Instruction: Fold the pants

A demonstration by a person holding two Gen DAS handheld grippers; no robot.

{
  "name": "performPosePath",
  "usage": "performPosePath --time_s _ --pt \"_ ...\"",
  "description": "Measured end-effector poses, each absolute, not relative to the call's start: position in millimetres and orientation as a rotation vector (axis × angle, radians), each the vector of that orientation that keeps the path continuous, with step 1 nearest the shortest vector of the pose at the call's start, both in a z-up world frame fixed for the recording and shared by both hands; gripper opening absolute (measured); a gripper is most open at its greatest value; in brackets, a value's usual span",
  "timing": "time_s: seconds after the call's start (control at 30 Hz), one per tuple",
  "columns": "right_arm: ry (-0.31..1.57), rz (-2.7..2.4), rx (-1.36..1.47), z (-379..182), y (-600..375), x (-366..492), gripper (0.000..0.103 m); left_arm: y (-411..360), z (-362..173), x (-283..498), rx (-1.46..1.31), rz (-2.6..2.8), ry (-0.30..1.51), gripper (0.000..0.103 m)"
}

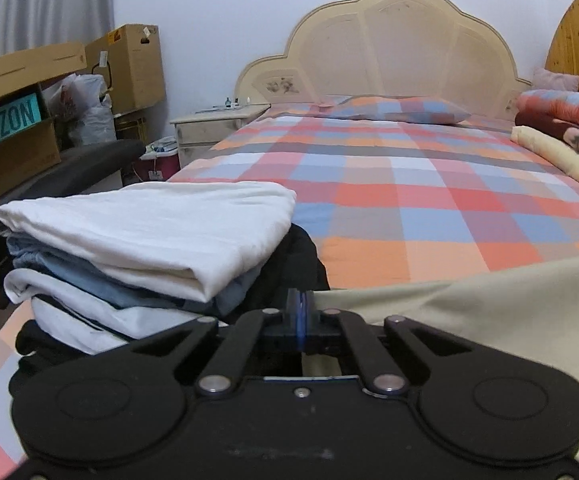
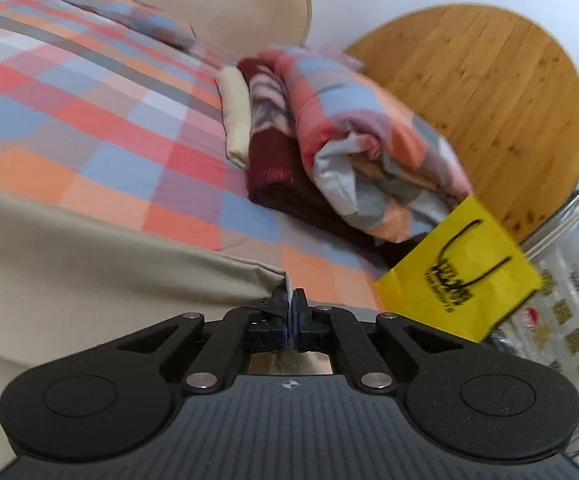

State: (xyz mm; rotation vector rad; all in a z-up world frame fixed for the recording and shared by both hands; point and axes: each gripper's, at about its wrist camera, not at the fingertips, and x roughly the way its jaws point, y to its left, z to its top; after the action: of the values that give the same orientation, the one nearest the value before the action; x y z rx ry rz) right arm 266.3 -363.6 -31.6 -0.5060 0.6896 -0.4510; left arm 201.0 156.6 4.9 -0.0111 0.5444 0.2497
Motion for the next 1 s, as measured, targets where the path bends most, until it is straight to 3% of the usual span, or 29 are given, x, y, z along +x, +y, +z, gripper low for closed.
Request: performPosePath --time_s 0.3,0.37,0.4,0.43,0.47,0.5,0.53,0.6,0.7,0.77,0.8,0.87,1.0 --pt "0.846 -0.455 -0.407 -114.6 -364.8 352.9 0.002 153.2 -26.7 218.6 0.020 0.262 0.552 0.001" --pt "0.880 -0.459 -0.343 -126.7 -372.2 355.5 0.013 153.2 -29.9 223.8 0.034 0.265 0.562 0.006" --pt "0.871 -0.460 -0.309 -125.7 -375.7 354.5 0.024 154.6 -30.2 226.3 0.032 0.263 0.566 0.007" --pt "0.851 -0.472 -0.272 -120.3 -380.3 351.6 0.031 156.4 -29.2 227.7 0.023 0.266 0.567 0.014" --pt "0.837 -0.490 -0.223 -111.2 -386.7 347.0 0.051 158.4 -27.5 228.5 0.015 0.274 0.574 0.033" --pt "0.821 -0.500 -0.176 -100.7 -392.9 341.1 0.067 160.6 -24.3 227.7 0.001 0.285 0.582 0.041" --pt "0.791 -0.505 -0.126 -86.3 -398.7 331.8 0.072 162.4 -20.4 223.5 -0.013 0.276 0.579 0.043" --pt "0.714 -0.482 -0.057 -59.6 -401.8 312.2 0.076 162.5 -8.6 212.0 -0.025 0.242 0.565 0.045" --pt "0.645 -0.378 0.004 -28.2 -394.8 289.4 0.088 157.0 17.0 190.3 -0.028 0.177 0.534 0.057" --pt "0.622 -0.281 0.032 -13.8 -380.1 278.7 0.091 151.2 34.3 179.1 -0.018 0.120 0.512 0.070" --pt "0.616 -0.227 0.038 -8.5 -369.7 273.1 0.098 148.3 41.2 176.0 -0.007 0.093 0.502 0.074" --pt "0.613 -0.107 0.035 -2.3 -343.1 264.5 0.103 139.3 52.1 173.9 0.044 0.026 0.499 0.085" --pt "0.643 0.148 0.006 0.4 -284.8 258.9 0.103 121.4 57.8 183.2 0.185 -0.085 0.527 0.087"
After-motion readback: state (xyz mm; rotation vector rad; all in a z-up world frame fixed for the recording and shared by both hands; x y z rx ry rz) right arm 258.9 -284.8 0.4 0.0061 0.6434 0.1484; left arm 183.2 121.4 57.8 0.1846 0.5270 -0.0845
